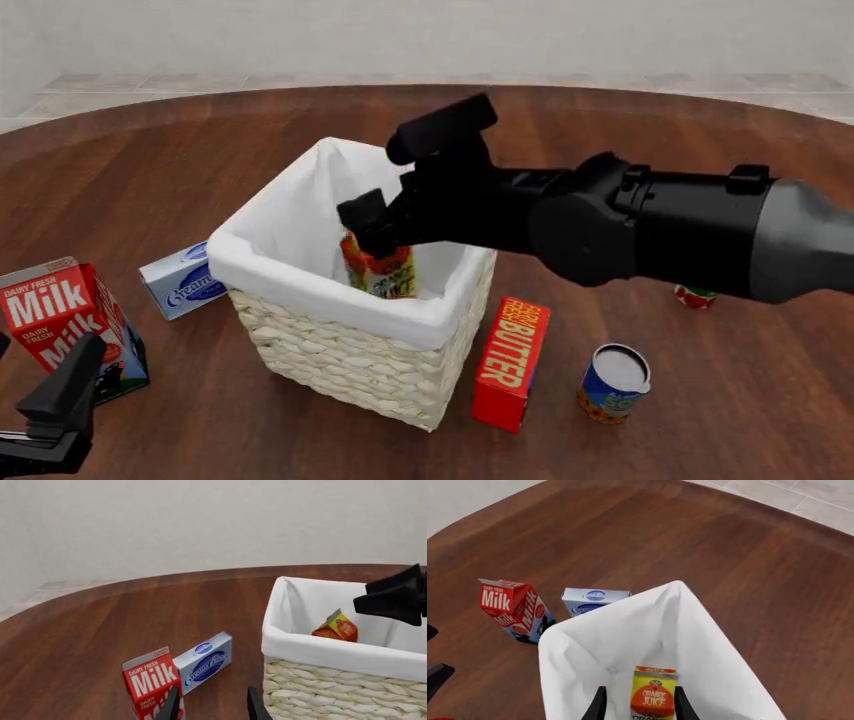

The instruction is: Pick up the orange juice, and put it in the basket.

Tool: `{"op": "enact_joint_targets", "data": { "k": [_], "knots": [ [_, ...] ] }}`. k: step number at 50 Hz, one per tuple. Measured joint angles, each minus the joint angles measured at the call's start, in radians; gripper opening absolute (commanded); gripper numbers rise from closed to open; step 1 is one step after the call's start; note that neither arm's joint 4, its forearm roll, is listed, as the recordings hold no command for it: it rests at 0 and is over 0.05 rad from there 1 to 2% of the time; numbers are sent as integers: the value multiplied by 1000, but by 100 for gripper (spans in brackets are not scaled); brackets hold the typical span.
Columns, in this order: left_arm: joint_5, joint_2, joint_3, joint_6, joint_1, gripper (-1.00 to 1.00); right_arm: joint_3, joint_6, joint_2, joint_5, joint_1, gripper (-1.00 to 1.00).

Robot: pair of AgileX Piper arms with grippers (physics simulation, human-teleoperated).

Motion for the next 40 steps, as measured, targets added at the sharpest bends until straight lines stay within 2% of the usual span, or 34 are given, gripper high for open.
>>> {"op": "enact_joint_targets", "data": {
  "k": [20, 40],
  "knots": [
    [0, 0, -1, 1, -2, 100, 8, -13, -23, 3, -7, 100],
    [-2, 0, 1, 2, -4, 100, -34, -79, -199, 134, -30, 100]
  ]
}}
